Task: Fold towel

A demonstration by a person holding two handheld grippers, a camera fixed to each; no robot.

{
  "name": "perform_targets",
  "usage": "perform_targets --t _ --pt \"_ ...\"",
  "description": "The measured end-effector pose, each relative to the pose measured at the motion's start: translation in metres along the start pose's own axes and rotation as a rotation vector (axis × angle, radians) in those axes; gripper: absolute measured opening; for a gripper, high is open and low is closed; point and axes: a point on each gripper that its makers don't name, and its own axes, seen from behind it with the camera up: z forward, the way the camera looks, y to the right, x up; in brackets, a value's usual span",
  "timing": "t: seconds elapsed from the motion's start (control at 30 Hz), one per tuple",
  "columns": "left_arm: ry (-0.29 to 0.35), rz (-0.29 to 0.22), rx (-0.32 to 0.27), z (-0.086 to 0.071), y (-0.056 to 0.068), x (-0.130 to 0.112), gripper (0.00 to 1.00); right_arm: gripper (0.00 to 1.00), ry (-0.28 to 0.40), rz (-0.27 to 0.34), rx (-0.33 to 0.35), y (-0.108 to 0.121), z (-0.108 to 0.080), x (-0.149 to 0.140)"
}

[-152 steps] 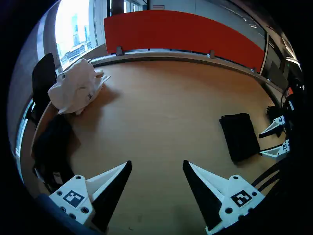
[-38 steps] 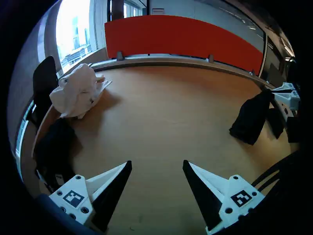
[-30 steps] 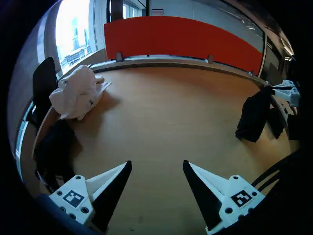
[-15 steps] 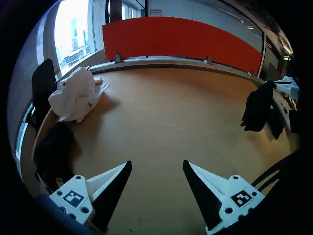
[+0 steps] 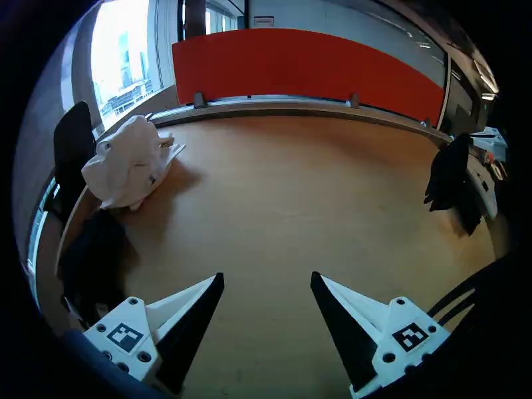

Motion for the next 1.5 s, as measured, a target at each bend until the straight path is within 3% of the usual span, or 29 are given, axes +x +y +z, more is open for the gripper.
perform_targets --t 1.0,1.5 --pt "-0.008 0.006 0.007 0.002 0.0 0.0 0.97 0.05 -0.066 0.046 -0.155 0.12 -0.038 -0.035" --pt "-0.014 0.012 0.012 0.005 0.001 0.003 0.97 0.04 -0.116 0.051 -0.213 0.171 -0.048 -0.053"
